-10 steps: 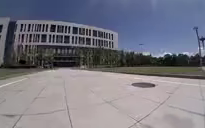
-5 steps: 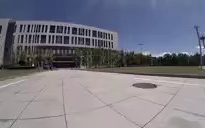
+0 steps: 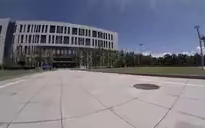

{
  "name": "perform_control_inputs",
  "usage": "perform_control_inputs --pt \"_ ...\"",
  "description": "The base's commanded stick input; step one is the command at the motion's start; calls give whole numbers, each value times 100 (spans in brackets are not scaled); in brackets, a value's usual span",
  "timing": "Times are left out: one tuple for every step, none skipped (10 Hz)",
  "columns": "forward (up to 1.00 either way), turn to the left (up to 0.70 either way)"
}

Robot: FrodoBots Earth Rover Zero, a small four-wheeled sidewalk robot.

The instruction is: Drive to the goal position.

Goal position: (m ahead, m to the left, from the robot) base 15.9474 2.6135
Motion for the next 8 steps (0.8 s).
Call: perform_control_inputs --pt "27 0" --pt "26 0" --pt "26 0" --pt "27 0" --pt "27 0" --pt "27 0" --pt "26 0" --pt "26 0"
